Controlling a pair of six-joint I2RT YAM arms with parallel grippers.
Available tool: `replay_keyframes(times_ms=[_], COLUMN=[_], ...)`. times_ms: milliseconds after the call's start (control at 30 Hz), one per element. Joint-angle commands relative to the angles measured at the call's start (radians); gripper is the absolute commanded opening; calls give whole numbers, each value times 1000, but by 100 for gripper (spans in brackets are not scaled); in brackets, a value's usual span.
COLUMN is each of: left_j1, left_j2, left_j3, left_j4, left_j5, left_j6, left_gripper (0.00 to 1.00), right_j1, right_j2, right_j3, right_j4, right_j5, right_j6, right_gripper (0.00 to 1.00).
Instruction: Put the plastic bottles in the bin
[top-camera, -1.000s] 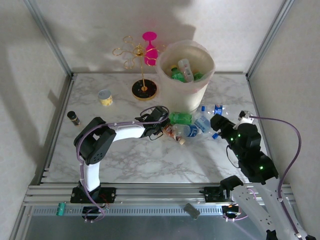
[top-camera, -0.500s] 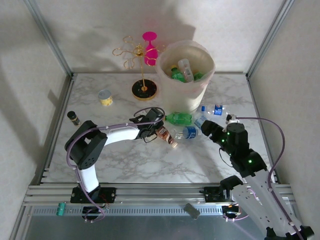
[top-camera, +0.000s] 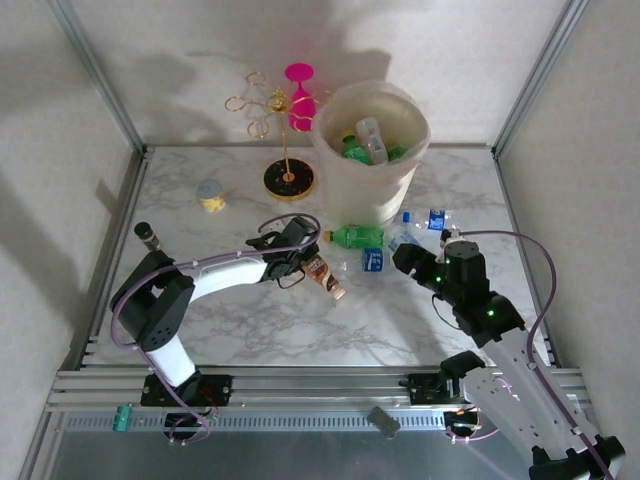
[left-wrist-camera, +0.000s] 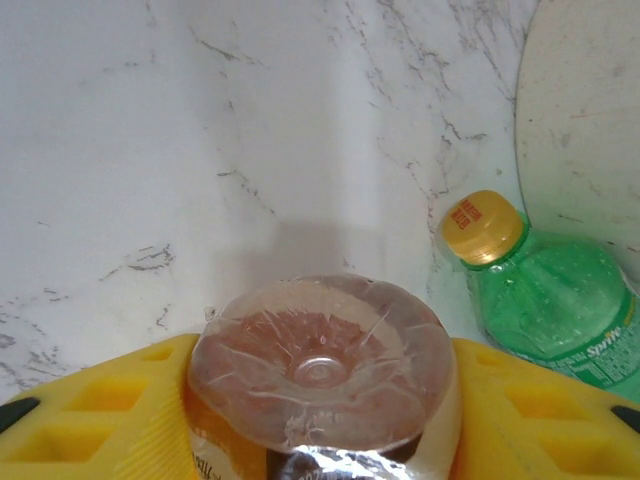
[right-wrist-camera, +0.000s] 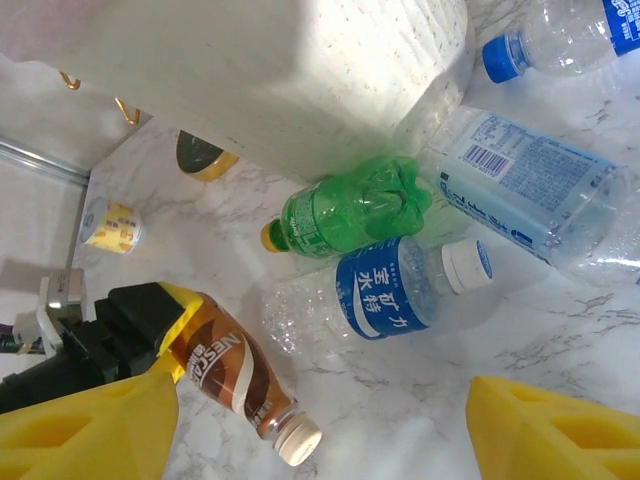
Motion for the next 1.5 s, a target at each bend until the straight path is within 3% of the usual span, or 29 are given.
replay_keyframes(times_ms=[0, 133, 233, 367, 433, 567, 733, 933, 1100, 1300, 1467], left_j1=[7, 6, 5, 2, 0, -4, -6, -11, -14, -14, -19], left_j2=[-74, -177, -304, -493, -577, -681, -761, -836, -861, -864, -859], left_j3=[-8, -27, -76, -155, -187, -170, -141, -127, -122, -118, -107], left_j4=[-33, -32, 10, 132, 193, 202, 229, 274, 317, 321, 333], left_j5=[1, 50, 101, 239, 308, 410, 510, 562, 595, 616, 630], left_j6=[74, 191, 289, 426, 466, 521, 535, 533, 522, 532, 530], left_gripper=[51, 51, 52, 52, 52, 53, 52, 52, 52, 52, 52], right_j1=[6, 7, 8, 17, 30, 69, 159, 267, 357, 440, 456], right_j2=[9, 68, 72, 86, 109, 124, 193, 283, 362, 408, 413], right_j3=[16, 73, 78, 89, 120, 184, 255, 358, 361, 346, 339], right_j4=[2, -41, -2, 43, 59, 118, 231, 283, 382, 515, 571], right_j5=[-30, -60, -169, -256, -300, -406, -540, -581, -676, -691, -680], right_j6=[-33, -72, -123, -156, -187, -221, -196, -219, -176, -118, -97], right_gripper=[76, 79, 80, 77, 80, 82, 93, 95, 91, 91, 80])
